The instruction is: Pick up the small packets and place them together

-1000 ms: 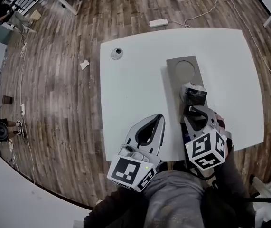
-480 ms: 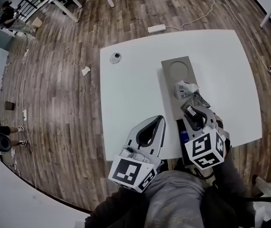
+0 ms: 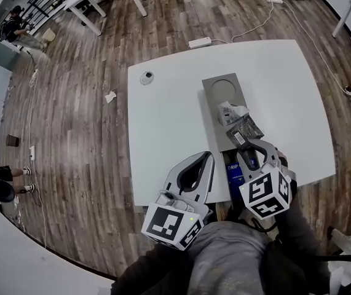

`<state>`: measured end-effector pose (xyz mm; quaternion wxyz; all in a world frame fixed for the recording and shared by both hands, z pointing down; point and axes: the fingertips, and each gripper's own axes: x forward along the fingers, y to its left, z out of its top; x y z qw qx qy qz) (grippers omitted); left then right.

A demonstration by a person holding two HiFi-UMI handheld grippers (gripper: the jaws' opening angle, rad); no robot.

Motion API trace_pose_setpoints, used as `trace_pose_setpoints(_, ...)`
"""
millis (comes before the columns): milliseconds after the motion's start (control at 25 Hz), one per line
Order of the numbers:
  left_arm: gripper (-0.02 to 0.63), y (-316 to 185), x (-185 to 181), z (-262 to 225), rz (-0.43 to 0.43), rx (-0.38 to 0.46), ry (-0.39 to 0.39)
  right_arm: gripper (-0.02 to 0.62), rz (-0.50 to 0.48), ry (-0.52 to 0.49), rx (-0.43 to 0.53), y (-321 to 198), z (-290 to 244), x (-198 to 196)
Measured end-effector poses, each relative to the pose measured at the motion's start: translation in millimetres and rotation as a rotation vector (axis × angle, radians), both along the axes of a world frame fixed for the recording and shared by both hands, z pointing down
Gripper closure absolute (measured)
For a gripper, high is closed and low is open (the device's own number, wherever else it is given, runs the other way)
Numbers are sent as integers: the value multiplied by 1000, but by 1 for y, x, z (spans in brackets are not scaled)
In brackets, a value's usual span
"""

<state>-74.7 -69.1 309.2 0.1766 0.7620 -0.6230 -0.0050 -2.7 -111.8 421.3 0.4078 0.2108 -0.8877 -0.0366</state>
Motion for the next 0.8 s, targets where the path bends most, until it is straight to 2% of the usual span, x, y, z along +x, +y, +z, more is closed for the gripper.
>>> trace_pose_setpoints(40, 603, 0, 0, 0, 2, -1, 1, 485, 6, 5, 0, 0, 1, 1)
trace_pose_setpoints(80, 603, 0, 0, 0, 3, -3, 1, 550, 15, 10, 2, -2, 2, 2)
trace_pose_setpoints(120, 603, 0, -1, 2, 3, -5, 2, 587, 26, 15, 5, -3, 3, 2)
trace_pose_setpoints(400, 603, -11, -15, 14, 9, -38, 9, 589, 88, 90, 3, -20, 23, 0)
trace_pose_setpoints(560, 603, -18, -26, 21, 8, -56, 13, 589, 77, 122, -13, -22, 36, -9)
trace_pose_setpoints(800, 603, -21, -39, 27, -1, -71, 20, 589, 49, 109, -22, -19, 35, -31)
